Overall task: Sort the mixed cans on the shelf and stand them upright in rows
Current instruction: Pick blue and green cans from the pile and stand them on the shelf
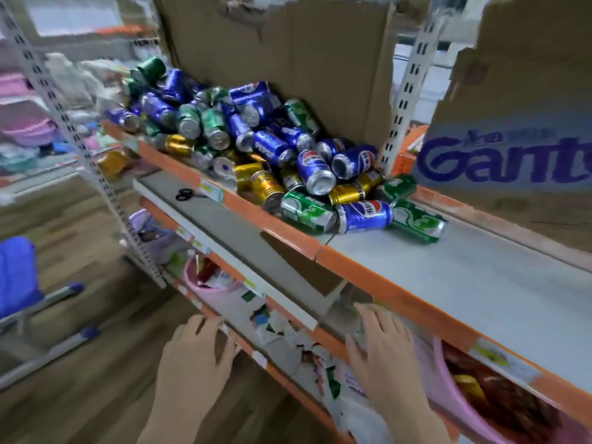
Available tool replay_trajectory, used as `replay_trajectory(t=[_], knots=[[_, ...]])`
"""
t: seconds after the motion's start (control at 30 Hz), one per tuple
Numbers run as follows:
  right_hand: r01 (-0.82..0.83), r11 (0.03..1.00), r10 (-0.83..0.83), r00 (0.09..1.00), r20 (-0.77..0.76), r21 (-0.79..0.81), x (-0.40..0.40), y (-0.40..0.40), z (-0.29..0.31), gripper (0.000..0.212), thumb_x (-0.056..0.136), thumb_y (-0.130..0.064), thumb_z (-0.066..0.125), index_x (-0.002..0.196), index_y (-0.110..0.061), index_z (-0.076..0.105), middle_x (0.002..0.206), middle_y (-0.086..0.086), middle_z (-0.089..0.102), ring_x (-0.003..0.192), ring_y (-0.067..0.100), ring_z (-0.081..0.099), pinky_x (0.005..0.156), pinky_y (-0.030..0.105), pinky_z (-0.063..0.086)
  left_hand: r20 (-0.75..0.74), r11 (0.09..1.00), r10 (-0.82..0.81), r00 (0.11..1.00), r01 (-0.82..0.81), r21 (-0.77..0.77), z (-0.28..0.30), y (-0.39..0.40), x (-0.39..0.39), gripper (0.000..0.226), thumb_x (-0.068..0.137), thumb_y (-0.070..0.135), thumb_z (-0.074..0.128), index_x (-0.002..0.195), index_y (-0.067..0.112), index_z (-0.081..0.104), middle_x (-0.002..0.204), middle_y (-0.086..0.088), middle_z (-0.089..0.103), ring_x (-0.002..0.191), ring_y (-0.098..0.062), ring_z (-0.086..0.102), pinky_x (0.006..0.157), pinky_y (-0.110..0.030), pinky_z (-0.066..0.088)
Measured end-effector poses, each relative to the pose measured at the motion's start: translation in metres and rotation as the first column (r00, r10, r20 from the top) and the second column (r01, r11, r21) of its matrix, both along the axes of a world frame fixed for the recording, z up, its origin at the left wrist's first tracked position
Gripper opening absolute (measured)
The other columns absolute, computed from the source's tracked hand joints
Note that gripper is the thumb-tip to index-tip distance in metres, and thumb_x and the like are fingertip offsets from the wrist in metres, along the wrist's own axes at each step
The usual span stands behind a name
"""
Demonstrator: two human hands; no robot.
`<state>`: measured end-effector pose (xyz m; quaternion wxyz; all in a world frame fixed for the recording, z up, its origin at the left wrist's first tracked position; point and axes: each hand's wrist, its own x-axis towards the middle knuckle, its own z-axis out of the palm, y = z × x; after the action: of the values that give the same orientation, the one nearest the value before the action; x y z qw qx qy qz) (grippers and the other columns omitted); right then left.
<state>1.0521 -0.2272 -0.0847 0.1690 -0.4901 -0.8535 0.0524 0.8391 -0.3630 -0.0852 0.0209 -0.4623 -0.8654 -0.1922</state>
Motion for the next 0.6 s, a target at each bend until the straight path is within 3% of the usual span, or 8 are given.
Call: replay_trajectory(t=[0.17, 0.27, 0.37, 0.5, 0.6], knots=[[-0.058, 0.992, 0.057, 0.998, 0.007, 0.109, -0.065, 0.019, 0.005, 0.052, 0.060, -0.023, 0.084, 0.107, -0.012, 0.065, 0.102, 0.006, 0.066, 0.094, 0.030, 0.064, 0.077, 0.043, 0.052, -0.023, 0.994, 0.103, 0.994, -0.103, -0.038, -0.009, -0.006, -0.058, 0.033, 0.058, 0.018, 0.086, 0.086, 0.011, 0.070, 0.083, -0.009, 0.064, 0.069, -0.030, 0.062, 0.056, -0.035, 0.052], [-0.083, 0.985, 0.085, 0.996, -0.005, 0.150, -0.111, 0.033, 0.001, 0.052, 0.060, -0.021, 0.084, 0.107, -0.009, 0.065, 0.102, 0.009, 0.066, 0.094, 0.032, 0.064, 0.077, 0.045, 0.052, -0.064, 0.992, 0.118, 0.991, -0.121, -0.047, -0.018, 0.003, -0.098, 0.029, 0.065, 0.022, 0.081, 0.089, 0.011, 0.070, 0.086, -0.010, 0.064, 0.072, -0.032, 0.062, 0.057, -0.038, 0.053], [-0.089, 0.984, 0.097, 0.994, -0.043, 0.152, -0.162, 0.049, -0.005, 0.052, 0.062, -0.022, 0.083, 0.108, -0.010, 0.065, 0.103, 0.008, 0.065, 0.096, 0.030, 0.064, 0.078, 0.042, 0.052, -0.076, 0.993, 0.087, 0.993, -0.093, -0.075, -0.021, 0.023, -0.142, 0.038, 0.058, 0.024, 0.086, 0.091, 0.014, 0.069, 0.086, -0.005, 0.064, 0.074, -0.028, 0.063, 0.057, -0.035, 0.053], [-0.104, 0.986, 0.122, 0.983, -0.141, 0.129, -0.241, 0.075, -0.004, 0.051, 0.067, -0.019, 0.080, 0.114, -0.009, 0.061, 0.109, 0.008, 0.063, 0.103, 0.030, 0.060, 0.084, 0.042, 0.051, -0.197, 0.997, 0.006, 0.980, -0.020, -0.071, -0.002, 0.059, -0.211, 0.043, 0.057, 0.030, 0.084, 0.095, 0.016, 0.069, 0.088, -0.002, 0.066, 0.077, -0.024, 0.066, 0.059, -0.033, 0.054], [-0.118, 0.981, 0.145, 0.974, -0.174, 0.155, -0.299, 0.090, 0.002, 0.052, 0.068, -0.018, 0.079, 0.115, -0.005, 0.061, 0.117, 0.012, 0.062, 0.112, 0.033, 0.057, 0.092, 0.045, 0.046, -0.266, 0.998, 0.009, 0.964, -0.024, -0.052, 0.020, 0.081, -0.261, 0.058, 0.053, 0.029, 0.088, 0.104, 0.010, 0.068, 0.096, -0.006, 0.069, 0.087, -0.026, 0.068, 0.073, -0.038, 0.055]])
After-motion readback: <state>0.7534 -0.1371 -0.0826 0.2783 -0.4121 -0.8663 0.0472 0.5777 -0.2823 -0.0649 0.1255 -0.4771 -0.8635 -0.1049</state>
